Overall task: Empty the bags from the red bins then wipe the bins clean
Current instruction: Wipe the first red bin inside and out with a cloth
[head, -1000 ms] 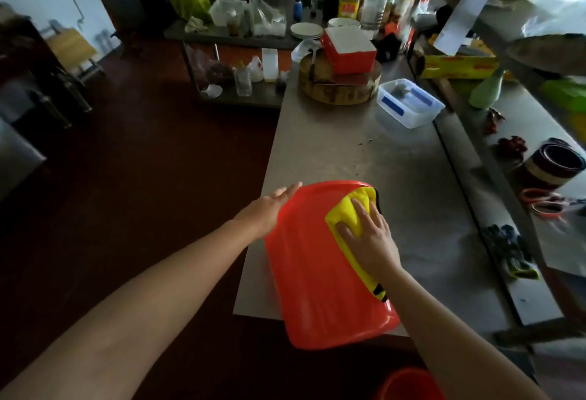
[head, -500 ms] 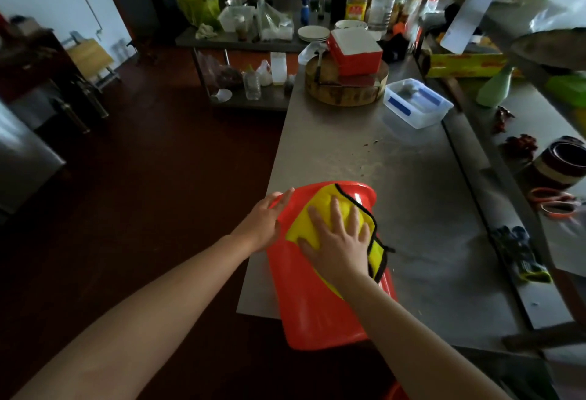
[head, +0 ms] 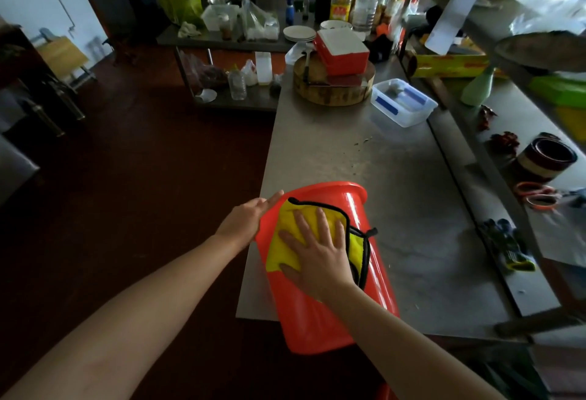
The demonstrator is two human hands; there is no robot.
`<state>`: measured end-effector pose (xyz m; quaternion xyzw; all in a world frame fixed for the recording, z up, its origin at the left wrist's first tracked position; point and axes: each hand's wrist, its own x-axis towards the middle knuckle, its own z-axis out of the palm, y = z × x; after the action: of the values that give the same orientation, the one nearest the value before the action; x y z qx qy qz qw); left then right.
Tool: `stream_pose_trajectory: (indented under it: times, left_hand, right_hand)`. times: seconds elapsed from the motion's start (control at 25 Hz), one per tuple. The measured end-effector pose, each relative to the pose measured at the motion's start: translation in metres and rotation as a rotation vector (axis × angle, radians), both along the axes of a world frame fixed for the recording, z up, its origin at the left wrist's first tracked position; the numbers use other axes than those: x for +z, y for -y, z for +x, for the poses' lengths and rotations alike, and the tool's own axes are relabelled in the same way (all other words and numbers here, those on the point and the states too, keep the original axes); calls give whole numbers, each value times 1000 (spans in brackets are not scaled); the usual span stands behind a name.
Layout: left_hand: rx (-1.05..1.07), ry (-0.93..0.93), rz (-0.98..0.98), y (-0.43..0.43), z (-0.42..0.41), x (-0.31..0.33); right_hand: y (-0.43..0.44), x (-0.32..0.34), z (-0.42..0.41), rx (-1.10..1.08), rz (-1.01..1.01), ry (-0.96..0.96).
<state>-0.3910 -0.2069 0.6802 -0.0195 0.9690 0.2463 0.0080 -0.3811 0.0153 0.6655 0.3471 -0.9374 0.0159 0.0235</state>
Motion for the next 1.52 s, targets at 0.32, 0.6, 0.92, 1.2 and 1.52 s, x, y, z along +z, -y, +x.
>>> stream_pose_trajectory:
  times: [0.32,0.6,0.92,1.2,1.52]
  left_hand:
    - [12,76,49,2,10,6]
    - [-28,75,-135,-6,-2,10]
    - [-126,67,-237,-8,-16,10]
    - [-122,59,-132,5,-8,-7]
    - [-119,65,-184,0,-3,0]
  right_hand:
    - [-62,-2,-25,-302,-251,180]
    - [-72,1,-19,-488,-326,315]
    - [5,-18,44,-13,213,-46]
    - [-16,-10,26,-57,63,-3]
    - [-76,-3,-14,-403,-267,245]
